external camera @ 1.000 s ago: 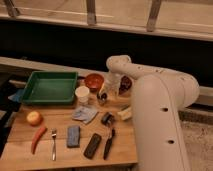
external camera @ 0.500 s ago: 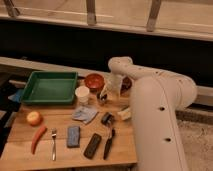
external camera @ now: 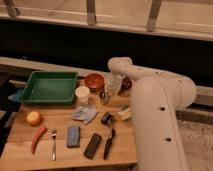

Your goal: Stack cups into tray

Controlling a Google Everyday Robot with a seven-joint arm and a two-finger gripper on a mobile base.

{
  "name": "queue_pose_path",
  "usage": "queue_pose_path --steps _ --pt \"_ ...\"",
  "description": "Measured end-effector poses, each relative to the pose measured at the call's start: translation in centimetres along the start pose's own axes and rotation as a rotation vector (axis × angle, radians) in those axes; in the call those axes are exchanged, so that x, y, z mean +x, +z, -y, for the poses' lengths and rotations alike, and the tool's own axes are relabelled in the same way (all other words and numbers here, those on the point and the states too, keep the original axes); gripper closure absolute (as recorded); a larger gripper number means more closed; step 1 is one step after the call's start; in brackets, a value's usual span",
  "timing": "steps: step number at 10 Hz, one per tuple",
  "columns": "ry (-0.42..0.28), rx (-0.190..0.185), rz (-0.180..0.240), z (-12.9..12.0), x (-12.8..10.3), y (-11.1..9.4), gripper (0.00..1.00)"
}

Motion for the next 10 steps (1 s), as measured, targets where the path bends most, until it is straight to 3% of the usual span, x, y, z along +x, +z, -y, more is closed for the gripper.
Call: queue_pose_path --steps 5,7,10 --pt "-0.039 -0.123 0.044 -1.0 1.3 -3.9 0.89" --pt "-0.055 -0.150 0.066 -1.4 1.9 -5.3 0.89" --pt "-0.106 -0.193 0.130 -3.0 3.3 -9.3 0.89"
